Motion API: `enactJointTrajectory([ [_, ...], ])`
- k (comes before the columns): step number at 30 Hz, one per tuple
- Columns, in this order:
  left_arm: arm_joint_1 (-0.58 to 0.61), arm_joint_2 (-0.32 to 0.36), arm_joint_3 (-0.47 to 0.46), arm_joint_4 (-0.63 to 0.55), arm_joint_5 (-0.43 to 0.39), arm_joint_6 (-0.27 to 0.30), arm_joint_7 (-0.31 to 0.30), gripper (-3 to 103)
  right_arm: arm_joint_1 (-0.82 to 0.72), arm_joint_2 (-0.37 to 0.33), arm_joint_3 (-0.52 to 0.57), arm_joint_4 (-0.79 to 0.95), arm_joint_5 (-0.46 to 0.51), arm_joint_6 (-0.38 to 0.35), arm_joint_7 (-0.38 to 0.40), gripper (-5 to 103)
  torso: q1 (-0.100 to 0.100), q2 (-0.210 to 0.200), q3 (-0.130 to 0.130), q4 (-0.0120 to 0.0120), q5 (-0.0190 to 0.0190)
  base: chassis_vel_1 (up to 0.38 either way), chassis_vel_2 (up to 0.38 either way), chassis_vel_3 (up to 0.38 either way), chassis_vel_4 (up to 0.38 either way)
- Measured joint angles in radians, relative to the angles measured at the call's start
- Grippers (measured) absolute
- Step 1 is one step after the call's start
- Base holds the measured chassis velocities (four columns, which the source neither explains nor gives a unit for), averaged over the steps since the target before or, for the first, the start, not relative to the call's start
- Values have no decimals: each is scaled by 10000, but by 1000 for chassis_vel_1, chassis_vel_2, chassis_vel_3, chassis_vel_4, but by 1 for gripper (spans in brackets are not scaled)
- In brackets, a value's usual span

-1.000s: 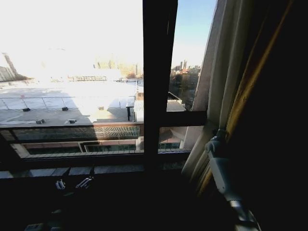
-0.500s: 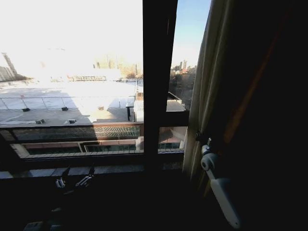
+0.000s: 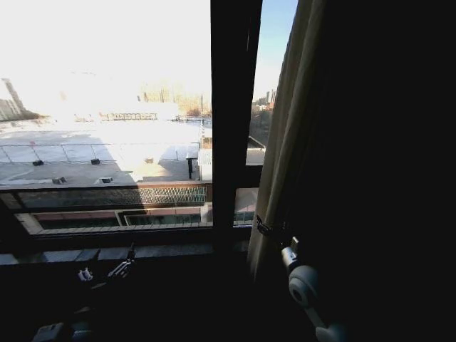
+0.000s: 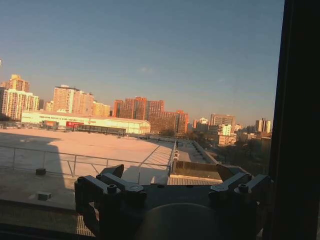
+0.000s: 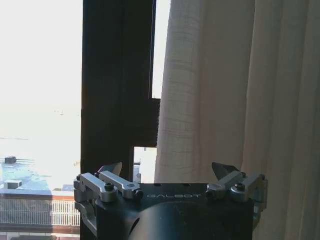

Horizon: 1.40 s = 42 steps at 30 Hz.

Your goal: Open the curtains by pulling them apart, changing their state from closed to fully open.

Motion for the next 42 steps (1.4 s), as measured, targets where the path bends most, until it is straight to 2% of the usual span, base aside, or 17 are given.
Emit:
enactJointTrajectory([
  [9, 121, 3, -33, -59, 15, 93, 53, 100, -29, 37, 102, 45, -308, 54, 3, 100, 1, -1, 1, -1, 1, 29, 34, -29, -32],
  [18, 197, 1, -10, -68, 18, 36, 85, 100, -279, 76, -131, 56, -640, 63, -35, 100, 0, -1, 1, -1, 0, 182, 158, -170, -183],
  [42, 269, -3, -15, -92, 21, -211, 105, 100, -444, 128, -626, 39, -1305, 105, -139, 100, 3, -1, 2, 0, -1, 331, 335, -334, -330],
])
